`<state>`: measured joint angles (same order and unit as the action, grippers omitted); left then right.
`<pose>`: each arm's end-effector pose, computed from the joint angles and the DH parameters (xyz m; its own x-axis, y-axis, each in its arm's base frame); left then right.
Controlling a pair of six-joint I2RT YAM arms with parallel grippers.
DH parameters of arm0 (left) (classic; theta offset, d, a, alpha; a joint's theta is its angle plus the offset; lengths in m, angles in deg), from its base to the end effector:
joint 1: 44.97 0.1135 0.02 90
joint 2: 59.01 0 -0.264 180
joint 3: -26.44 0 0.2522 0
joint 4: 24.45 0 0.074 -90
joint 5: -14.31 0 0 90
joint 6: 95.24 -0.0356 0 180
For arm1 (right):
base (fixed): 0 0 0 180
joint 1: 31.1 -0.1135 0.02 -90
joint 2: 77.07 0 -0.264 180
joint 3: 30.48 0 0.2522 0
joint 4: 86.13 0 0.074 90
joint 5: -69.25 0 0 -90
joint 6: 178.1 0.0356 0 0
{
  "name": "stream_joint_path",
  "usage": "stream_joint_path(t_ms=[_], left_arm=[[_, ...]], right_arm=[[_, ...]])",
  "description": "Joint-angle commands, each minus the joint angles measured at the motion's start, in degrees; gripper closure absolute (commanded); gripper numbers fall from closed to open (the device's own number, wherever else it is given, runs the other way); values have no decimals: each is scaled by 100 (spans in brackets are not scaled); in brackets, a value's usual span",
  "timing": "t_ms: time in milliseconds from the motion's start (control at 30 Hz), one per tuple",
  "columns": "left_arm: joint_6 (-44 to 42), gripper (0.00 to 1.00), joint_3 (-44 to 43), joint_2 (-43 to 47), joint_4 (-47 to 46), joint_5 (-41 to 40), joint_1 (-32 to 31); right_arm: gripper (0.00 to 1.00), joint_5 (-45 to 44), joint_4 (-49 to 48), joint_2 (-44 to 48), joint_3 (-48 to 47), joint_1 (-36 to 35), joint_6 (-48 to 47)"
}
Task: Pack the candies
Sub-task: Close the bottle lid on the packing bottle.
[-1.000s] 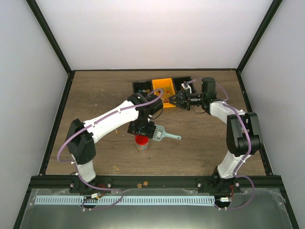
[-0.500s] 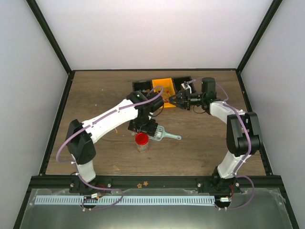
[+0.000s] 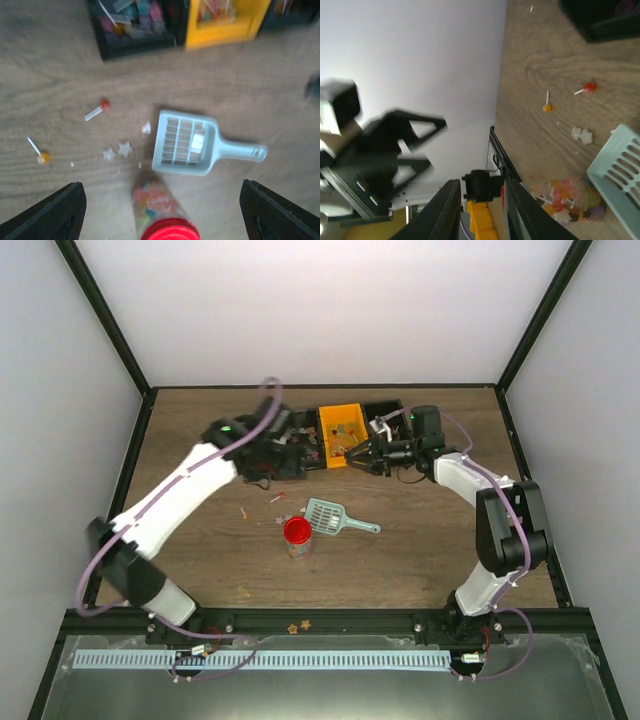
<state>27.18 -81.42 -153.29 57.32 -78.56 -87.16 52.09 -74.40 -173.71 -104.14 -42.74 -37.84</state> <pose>0.2424 -0.2173 0.3343 -0.9329 0.1229 -0.3385 0.1858 0.9695 -0.1599 0.3381 0.1044 0.2291 -0.9939 0.0269 -0.1072 -0.1010 0.1718 0.9799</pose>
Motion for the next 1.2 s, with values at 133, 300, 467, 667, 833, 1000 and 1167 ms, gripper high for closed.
stream_joint_path(t_ms=[133,300,467,667,833,1000,1167], left_arm=[[443,8,1746,2119,-2384,618,1522],[475,4,2531,2572,-3583,275,1609],[168,3,3060,2943,-4546,-284,1609],[90,0,3653,3607,-4827,-147,1427],[20,0,5083,4859,-5426,-476,1222],[-416,0,5969,6060,-5530,-397,1187],[-35,0,6819,7019,-5847,499,1163]], right_arm=[[74,-1117,1245,723,-269,-922,-944],[75,-2210,1146,1050,-662,-912,-479],[75,-3174,-391,1526,-164,-920,331],[75,-4132,-1800,1925,565,-1415,148],[74,-4838,-2694,2735,1611,-1672,-363],[69,-4646,-2430,3402,2086,-1719,-959],[68,-4927,-1738,4576,2975,-2180,-1110]])
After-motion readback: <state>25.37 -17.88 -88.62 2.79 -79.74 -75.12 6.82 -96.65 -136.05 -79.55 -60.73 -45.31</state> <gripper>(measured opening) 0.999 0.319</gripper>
